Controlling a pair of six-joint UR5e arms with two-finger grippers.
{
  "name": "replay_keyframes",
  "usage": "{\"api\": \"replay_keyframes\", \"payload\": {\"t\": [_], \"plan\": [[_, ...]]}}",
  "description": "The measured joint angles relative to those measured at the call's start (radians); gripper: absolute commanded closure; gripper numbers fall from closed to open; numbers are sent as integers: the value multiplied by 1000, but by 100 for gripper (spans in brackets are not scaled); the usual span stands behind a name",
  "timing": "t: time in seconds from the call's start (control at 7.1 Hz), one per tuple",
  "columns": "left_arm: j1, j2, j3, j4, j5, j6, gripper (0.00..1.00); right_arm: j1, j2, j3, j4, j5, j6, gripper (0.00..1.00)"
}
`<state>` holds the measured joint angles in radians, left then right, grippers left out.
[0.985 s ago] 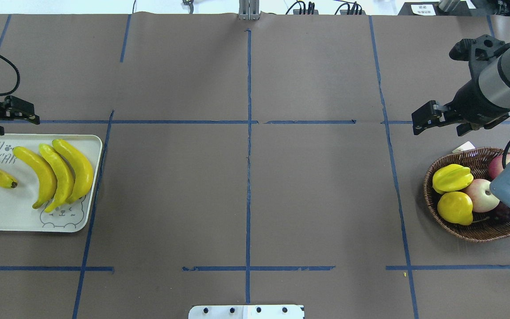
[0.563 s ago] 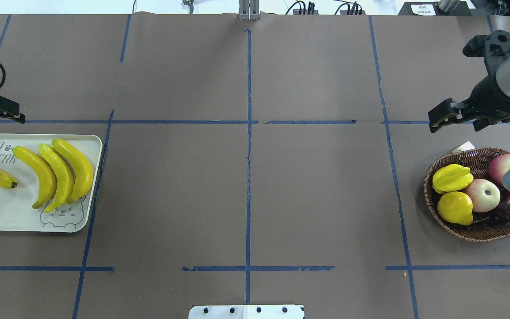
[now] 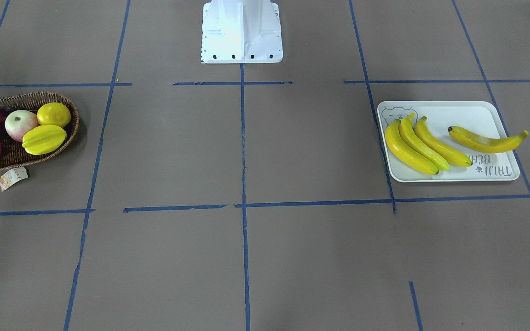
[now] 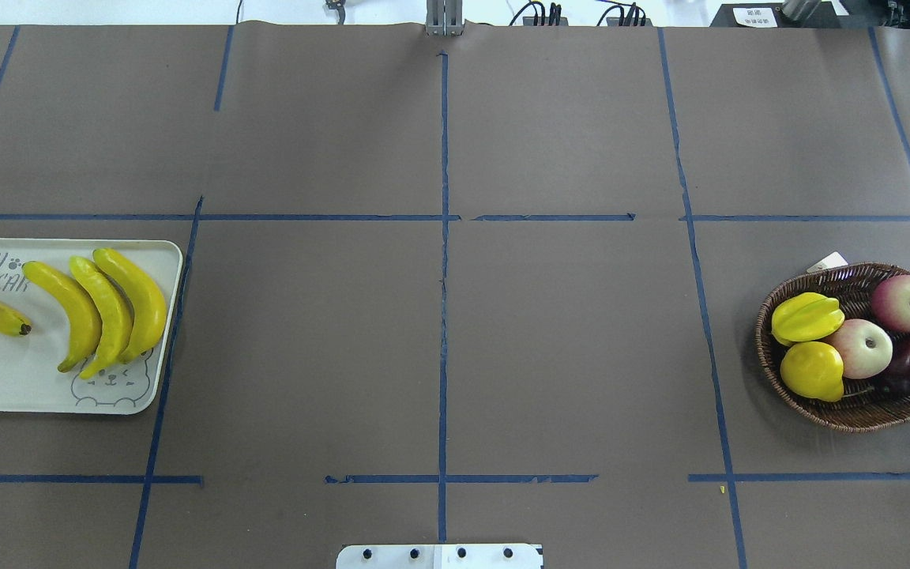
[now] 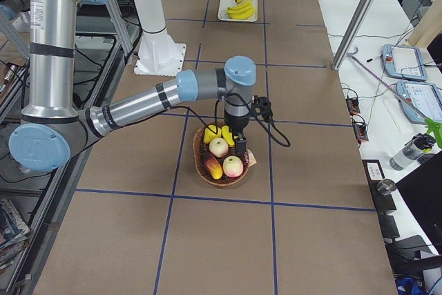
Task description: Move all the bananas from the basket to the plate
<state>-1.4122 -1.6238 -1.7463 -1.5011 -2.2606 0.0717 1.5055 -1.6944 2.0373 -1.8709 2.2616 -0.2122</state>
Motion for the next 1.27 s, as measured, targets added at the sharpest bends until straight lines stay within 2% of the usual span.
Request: {"api": "replay_keyframes", "payload": {"t": [0.14,0.28,0.42,0.7,0.99,1.27], "plan": [[-33,2,3,42,0,75,0,103,-37,-62,-24,5,-173,1],[-53,11,5,59,1,104,0,173,-81,-109,-30,25,-263,1],[-61,27,8,61,4,110,0,206,-112,-130,-29,52,-271,1],[-64,63,10,59,6,108,0,222,-129,-138,23,68,-157,1],[-65,83,-1,57,7,109,0,204,-140,-140,125,59,-22,1],[-64,102,-12,66,8,87,0,95,-146,-134,239,15,137,0]]}}
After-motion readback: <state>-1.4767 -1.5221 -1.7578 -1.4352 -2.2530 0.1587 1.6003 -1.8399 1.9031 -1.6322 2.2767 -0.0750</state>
